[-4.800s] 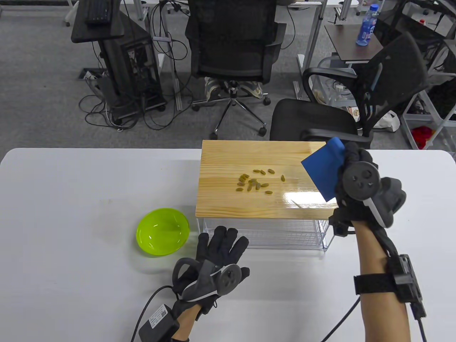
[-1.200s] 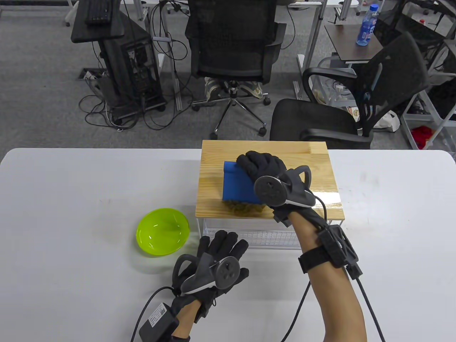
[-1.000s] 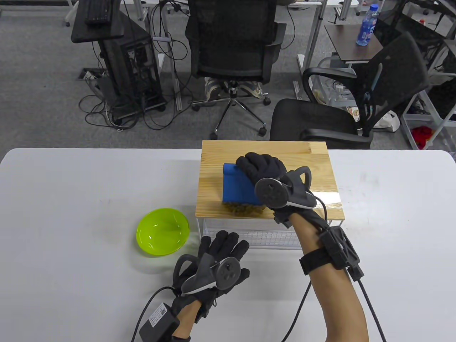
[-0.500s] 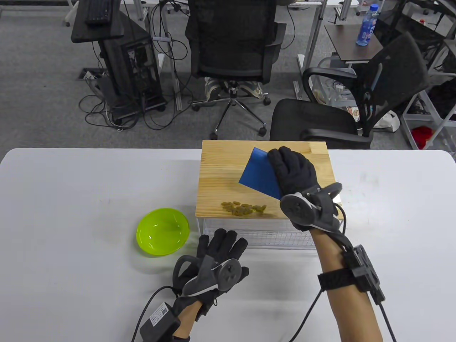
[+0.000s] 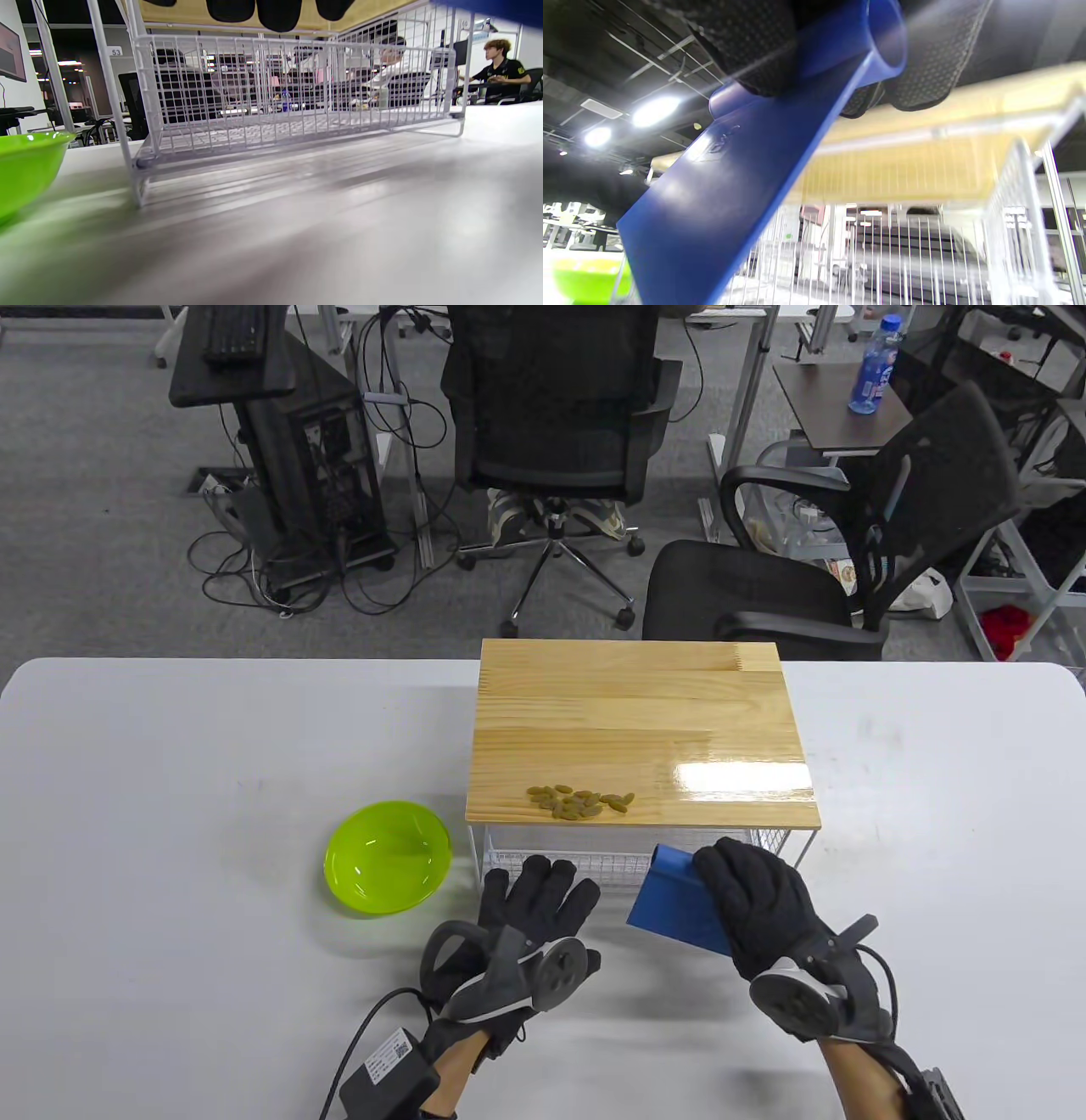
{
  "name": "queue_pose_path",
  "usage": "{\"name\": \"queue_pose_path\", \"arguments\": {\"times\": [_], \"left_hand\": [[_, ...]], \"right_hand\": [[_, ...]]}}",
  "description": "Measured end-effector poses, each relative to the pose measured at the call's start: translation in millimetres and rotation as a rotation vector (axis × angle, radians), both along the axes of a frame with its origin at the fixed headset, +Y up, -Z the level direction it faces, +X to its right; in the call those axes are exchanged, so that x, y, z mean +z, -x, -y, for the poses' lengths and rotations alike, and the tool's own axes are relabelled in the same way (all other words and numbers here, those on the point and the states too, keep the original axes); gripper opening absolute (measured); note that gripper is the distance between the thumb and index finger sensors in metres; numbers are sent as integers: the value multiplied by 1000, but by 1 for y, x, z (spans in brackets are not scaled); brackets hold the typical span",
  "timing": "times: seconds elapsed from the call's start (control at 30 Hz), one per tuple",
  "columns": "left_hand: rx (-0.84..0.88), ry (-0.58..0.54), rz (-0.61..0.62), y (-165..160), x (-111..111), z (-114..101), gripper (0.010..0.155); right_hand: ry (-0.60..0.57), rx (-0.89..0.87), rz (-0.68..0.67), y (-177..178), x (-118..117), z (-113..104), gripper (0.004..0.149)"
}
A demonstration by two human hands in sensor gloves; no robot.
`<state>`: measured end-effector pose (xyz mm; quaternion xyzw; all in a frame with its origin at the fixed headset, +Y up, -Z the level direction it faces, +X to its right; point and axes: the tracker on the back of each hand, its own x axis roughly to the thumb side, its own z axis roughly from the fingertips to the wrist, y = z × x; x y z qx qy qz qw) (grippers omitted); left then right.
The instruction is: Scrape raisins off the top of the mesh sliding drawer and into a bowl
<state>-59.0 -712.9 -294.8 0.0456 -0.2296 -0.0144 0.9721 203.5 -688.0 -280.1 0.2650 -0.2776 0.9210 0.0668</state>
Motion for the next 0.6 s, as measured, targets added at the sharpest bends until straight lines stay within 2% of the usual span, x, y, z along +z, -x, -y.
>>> {"name": "queue_pose_path", "arguments": {"times": [0.07,0.17,0.3,0.37,0.43,0.47,0.53,0.6], "left_hand": [[44,-24,4,5,3,-11,74],[119,-104,4,18,8,-33,72],[299,-204,-33,52,14,-65,70],[375,-259,-98,75,12,-79,69],[472,-294,-223,107,5,-89,70],[525,-275,-307,124,-2,-88,71],[556,-228,-478,152,-17,-75,72],[506,-186,-632,174,-32,-54,74]], "right_hand": [[43,45,24,-4,-5,8,58],[84,-5,18,-11,-6,15,58],[126,1,23,-11,-7,24,58],[131,20,28,-9,-8,27,59],[135,11,14,-7,-8,27,58],[134,5,5,-4,-8,26,58],[122,8,-1,-1,-7,25,58],[123,15,-9,2,-7,25,58]]}}
